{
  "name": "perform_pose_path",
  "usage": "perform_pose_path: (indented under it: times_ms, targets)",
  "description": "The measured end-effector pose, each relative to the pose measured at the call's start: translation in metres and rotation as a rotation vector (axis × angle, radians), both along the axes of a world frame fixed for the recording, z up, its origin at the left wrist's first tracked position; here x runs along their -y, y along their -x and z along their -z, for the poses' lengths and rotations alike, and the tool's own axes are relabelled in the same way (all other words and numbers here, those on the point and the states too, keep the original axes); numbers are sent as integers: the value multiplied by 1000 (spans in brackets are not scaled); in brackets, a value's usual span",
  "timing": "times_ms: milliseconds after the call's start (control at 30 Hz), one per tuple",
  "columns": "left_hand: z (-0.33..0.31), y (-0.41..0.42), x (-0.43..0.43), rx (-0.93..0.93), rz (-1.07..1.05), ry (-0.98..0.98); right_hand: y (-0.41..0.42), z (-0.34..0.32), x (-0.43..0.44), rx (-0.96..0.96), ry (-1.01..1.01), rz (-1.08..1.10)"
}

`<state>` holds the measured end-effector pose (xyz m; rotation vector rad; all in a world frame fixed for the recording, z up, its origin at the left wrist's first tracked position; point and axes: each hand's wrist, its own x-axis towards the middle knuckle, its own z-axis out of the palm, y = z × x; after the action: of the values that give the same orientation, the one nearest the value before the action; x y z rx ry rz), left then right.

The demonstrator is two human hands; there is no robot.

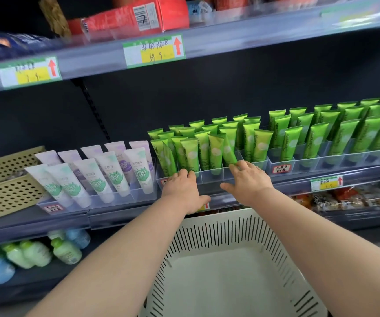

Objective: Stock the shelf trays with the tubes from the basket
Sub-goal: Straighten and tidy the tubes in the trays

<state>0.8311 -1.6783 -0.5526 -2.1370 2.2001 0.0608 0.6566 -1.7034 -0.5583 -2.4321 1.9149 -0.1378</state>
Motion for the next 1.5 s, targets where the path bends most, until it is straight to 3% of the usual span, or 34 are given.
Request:
perform_pose_path:
  times_ms: [900,1267,1500]
  targets:
    - [-17,10,-25,32,-23,-83,10,-5,-26,-22,-48,-39]
    - [-81,60,8,-194,201,368,69,-54,-13,125,407,33]
    - [-102,95,74,-160,265,347,90,-61,25,110,431,38]
